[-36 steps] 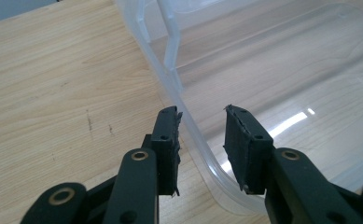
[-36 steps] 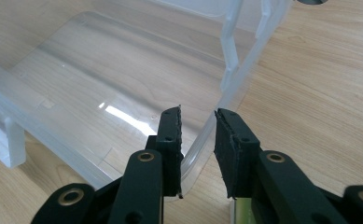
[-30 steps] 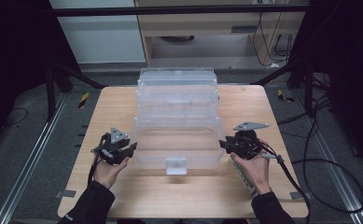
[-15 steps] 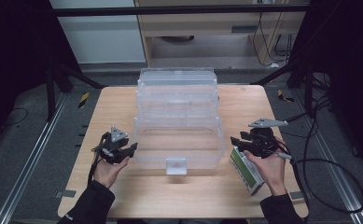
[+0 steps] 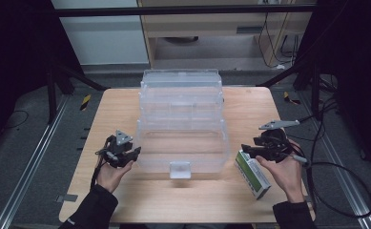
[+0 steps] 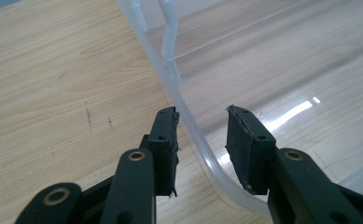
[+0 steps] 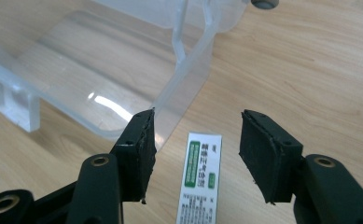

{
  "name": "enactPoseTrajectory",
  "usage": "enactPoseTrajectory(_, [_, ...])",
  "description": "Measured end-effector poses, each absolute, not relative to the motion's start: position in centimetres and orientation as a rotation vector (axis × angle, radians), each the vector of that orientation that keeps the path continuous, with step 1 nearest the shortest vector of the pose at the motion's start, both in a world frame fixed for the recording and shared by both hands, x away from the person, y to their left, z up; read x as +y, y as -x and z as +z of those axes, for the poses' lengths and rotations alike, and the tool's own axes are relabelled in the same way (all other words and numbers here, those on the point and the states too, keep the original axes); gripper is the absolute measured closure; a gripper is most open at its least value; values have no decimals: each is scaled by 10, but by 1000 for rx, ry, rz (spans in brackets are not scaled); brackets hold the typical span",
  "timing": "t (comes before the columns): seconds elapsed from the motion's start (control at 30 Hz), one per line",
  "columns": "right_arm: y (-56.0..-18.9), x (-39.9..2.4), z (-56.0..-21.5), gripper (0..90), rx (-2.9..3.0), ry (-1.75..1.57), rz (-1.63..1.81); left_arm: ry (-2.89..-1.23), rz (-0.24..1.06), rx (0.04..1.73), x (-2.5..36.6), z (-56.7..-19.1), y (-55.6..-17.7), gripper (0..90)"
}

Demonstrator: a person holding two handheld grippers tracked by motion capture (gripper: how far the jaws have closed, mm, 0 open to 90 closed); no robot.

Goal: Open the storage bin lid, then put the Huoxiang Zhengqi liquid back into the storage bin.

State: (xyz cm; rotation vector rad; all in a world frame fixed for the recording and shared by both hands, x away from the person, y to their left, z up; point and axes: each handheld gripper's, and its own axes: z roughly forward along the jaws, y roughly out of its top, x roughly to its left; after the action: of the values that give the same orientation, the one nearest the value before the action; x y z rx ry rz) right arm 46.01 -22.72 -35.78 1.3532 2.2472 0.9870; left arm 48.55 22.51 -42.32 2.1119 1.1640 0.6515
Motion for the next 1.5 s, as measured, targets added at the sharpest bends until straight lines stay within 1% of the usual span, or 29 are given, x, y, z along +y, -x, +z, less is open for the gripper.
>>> enactPoseTrajectory(0.33, [-456, -226, -356, 456, 2330, -1364, 850, -2113, 657, 1168, 224, -423, -486, 629])
enactPoseTrajectory(0.83, [-457, -224, -360, 450, 2403, -1389, 747, -2114, 658, 1169, 224, -423, -485, 625])
enactPoseTrajectory(1.17, [-459, -229, -366, 463, 2446, -1409, 678, -2112, 645, 1175, 225, -423, -486, 625])
enactPoseTrajectory(1.5, [-462, -225, -368, 493, 2526, -1412, 599, -2116, 656, 1174, 224, -423, -486, 624])
